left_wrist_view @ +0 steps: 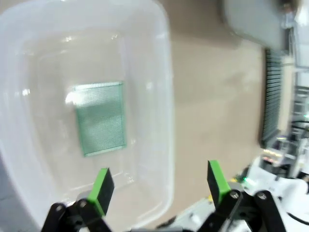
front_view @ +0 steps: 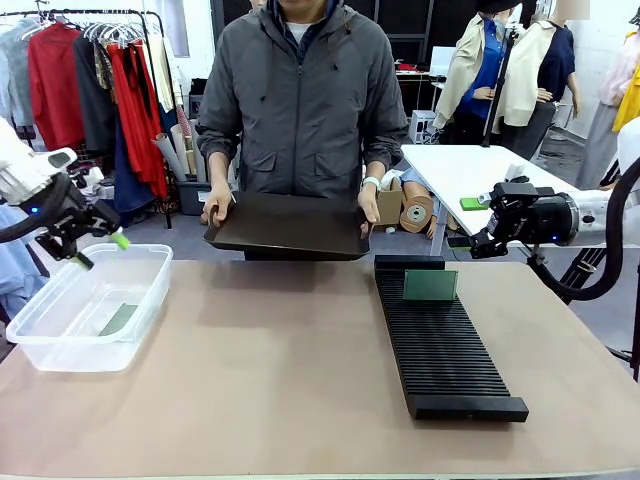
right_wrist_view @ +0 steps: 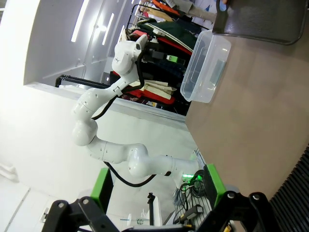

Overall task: Sort PCBs into racks and boxes based on the side picked up.
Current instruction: If the short side of the Blank PCB is picked up, insert it into the PCB Rack ; if the long side is picked up, place it in the Organizing box.

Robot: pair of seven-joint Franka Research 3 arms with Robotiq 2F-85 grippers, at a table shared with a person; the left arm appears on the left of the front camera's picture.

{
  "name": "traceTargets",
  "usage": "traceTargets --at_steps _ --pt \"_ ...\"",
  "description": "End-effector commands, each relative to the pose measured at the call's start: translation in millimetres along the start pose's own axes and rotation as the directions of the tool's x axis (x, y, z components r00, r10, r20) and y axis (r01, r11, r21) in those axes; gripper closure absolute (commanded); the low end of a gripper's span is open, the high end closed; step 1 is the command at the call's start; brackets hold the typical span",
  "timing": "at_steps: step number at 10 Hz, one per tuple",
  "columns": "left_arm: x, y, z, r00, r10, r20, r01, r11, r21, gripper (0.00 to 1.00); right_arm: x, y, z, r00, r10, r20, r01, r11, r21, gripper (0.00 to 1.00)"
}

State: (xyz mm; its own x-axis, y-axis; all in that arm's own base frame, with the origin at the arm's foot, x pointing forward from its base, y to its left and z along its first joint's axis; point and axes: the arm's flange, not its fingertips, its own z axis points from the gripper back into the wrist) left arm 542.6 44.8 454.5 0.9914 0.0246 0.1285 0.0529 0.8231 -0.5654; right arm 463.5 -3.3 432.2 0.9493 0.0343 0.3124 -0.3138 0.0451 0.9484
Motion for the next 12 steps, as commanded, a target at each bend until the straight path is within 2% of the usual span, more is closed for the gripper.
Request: traceTargets --at_steps 1,2,4,7,9,10,11,12 --pt "-5.5 7.9 17.8 0.999 -0.013 0.038 0.022 0.973 -0.231 0.0 -0.2 3.2 -0.2 1.0 -0.007 -0.004 0.007 1.0 0.005 0.0" --pt "-5.9 11.1 23.7 0.998 -0.01 0.058 0.028 0.946 -0.322 0.0 -0.2 3.2 -0.2 1.0 -0.007 -0.004 0.007 1.0 0.005 0.0" --pt "-6.6 16.0 28.9 0.996 -0.024 0.08 0.062 0.853 -0.519 0.0 -0.2 3.2 -0.2 1.0 -0.007 -0.004 0.007 1.0 0.005 0.0" --pt "-6.6 22.7 17.9 0.994 -0.058 0.097 0.108 0.735 -0.669 0.0 -0.2 3.2 -0.2 1.0 -0.007 -0.004 0.007 1.0 0.005 0.0" --pt "-8.0 27.4 10.9 0.992 -0.08 0.099 0.126 0.712 -0.69 0.0 -0.2 3.2 -0.2 1.0 -0.007 -0.004 0.007 1.0 0.005 0.0" --pt "-8.1 27.7 9.7 0.989 -0.083 0.124 0.147 0.683 -0.715 0.0 -0.2 3.2 -0.2 1.0 -0.007 -0.004 0.007 1.0 0.005 0.0" --pt "-7.6 28.8 8.9 0.988 -0.064 0.139 0.145 0.682 -0.717 0.0 -0.2 3.2 -0.2 1.0 -0.007 -0.004 0.007 1.0 0.005 0.0" --pt "-10.5 25.2 3.2 0.994 -0.066 0.09 0.11 0.721 -0.684 0.0 -0.2 3.2 -0.2 1.0 -0.007 -0.004 0.007 1.0 0.005 0.0"
